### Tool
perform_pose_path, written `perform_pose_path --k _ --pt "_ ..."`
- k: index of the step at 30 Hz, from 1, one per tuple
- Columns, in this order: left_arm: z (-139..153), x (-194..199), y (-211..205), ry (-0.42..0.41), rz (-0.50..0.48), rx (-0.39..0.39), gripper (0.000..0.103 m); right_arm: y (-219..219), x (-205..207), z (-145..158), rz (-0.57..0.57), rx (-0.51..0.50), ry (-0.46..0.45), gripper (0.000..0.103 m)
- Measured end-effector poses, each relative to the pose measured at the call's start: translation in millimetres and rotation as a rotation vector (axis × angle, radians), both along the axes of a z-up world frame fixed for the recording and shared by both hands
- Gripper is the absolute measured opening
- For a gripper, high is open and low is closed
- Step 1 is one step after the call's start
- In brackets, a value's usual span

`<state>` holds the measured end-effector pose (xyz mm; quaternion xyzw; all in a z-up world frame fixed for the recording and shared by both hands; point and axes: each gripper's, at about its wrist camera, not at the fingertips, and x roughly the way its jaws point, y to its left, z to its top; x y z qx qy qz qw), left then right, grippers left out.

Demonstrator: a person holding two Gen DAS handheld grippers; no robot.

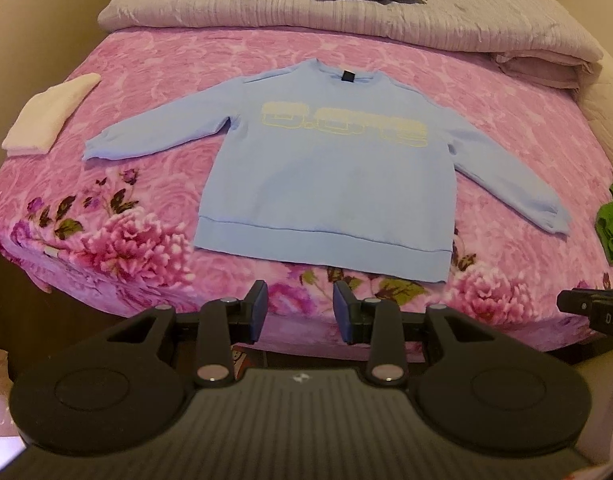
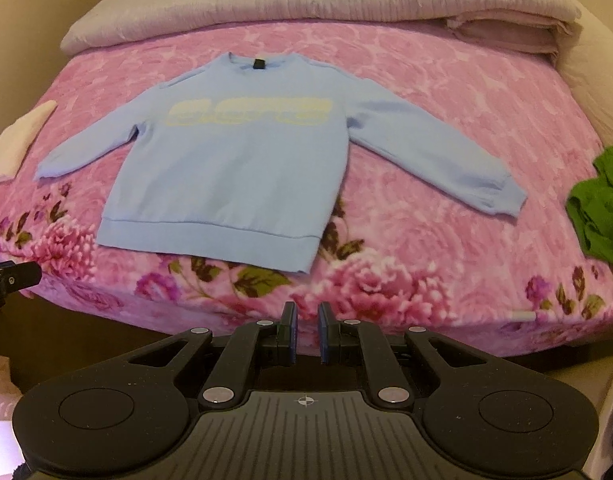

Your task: Fold clothes

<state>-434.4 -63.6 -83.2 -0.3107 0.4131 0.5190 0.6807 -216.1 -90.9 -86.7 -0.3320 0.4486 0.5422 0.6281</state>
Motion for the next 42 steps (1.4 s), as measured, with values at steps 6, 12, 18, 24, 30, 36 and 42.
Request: perform_pose_path --k 6,12,18,24,30,36,42 --pt "1.9 -10.4 1.3 0.007 0.041 0.006 0.031 12.6 -12.3 0.4 0.048 0.009 0.004 0.011" --pt "4.1 -20.7 5.2 0.017 0.089 0.012 0.031 23.1 -23.5 -1.6 0.102 0.012 0.009 0.011" --pt "3.4 -18.4 8.5 0.023 0.092 0.014 0.031 31.7 -25.3 -3.5 0.123 0.014 0.009 0.011" --pt "-1.0 -21.0 19.3 0.015 0.099 0.006 0.031 43.5 -25.2 -5.5 0.121 0.013 0.011 0.011" --pt "-11.2 -36.7 43.3 -0.055 0.135 0.01 0.032 62.9 -24.6 -5.8 0.12 0.07 0.036 0.011" --pt "-31.0 -60.6 89.5 -0.164 0.192 0.004 0.032 86.1 -21.9 3.4 0.102 0.272 0.138 0.011" --pt "-63.0 -98.9 165.1 -0.303 0.283 -0.034 0.034 136.6 -28.5 -3.7 0.093 0.425 0.147 0.011"
